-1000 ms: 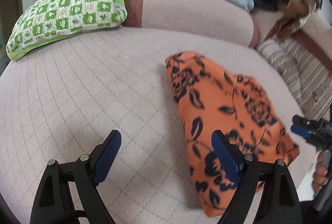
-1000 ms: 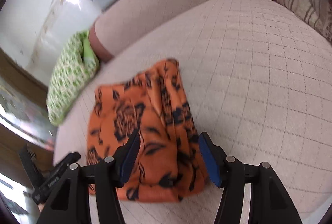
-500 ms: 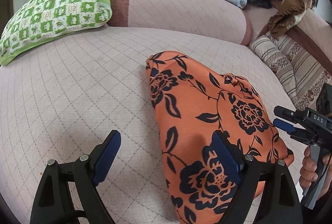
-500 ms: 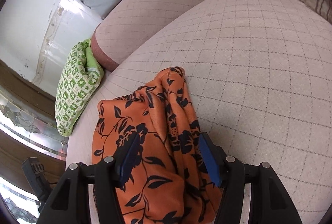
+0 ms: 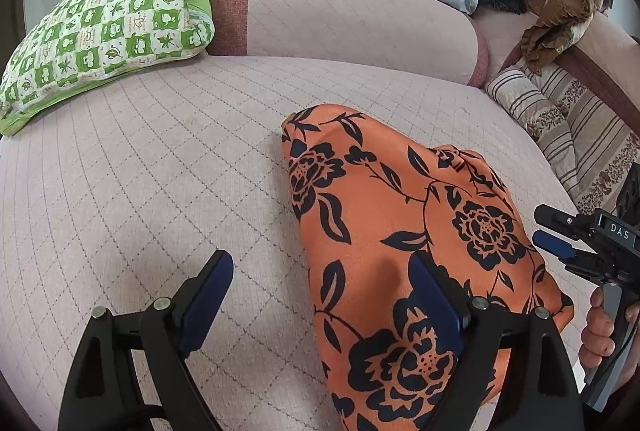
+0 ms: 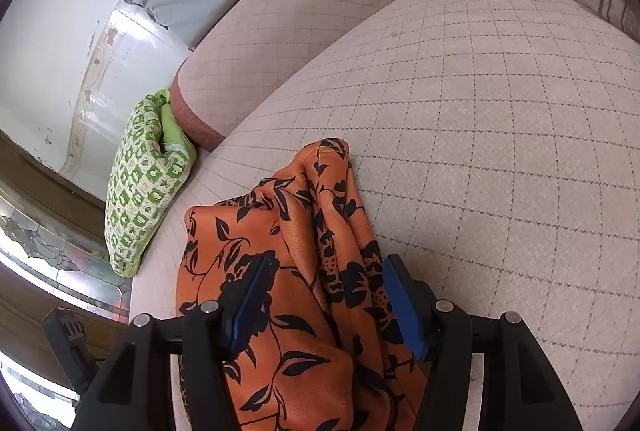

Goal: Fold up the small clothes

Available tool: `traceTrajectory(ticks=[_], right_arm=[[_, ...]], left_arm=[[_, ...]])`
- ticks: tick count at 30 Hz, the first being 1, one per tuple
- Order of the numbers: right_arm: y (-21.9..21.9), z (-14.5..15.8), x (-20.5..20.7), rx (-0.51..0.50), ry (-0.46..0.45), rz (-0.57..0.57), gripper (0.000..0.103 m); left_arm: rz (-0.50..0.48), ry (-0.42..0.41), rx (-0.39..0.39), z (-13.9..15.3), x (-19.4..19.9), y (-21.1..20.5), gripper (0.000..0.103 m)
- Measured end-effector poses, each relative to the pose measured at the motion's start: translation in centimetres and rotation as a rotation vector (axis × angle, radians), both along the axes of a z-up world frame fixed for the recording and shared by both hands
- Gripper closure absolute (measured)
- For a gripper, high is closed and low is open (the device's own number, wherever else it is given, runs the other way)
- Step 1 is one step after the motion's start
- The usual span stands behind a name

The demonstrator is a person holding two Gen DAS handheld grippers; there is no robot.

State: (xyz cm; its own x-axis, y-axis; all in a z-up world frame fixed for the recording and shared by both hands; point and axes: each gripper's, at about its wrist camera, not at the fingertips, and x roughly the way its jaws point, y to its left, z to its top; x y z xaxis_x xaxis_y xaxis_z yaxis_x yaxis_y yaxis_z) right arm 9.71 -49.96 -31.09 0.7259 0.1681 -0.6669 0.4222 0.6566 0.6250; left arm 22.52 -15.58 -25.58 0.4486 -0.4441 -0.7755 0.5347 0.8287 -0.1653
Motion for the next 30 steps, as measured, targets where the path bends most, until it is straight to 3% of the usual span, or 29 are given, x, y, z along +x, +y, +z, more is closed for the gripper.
traceTrajectory(ticks=[30], right_arm=[[-0.3,0.3,-0.5,-0.001,-0.024,0.008,0.041]], left_arm=[[-0.032,-0.006,0.03,-0.4,-1.0,-2.1,0.014]])
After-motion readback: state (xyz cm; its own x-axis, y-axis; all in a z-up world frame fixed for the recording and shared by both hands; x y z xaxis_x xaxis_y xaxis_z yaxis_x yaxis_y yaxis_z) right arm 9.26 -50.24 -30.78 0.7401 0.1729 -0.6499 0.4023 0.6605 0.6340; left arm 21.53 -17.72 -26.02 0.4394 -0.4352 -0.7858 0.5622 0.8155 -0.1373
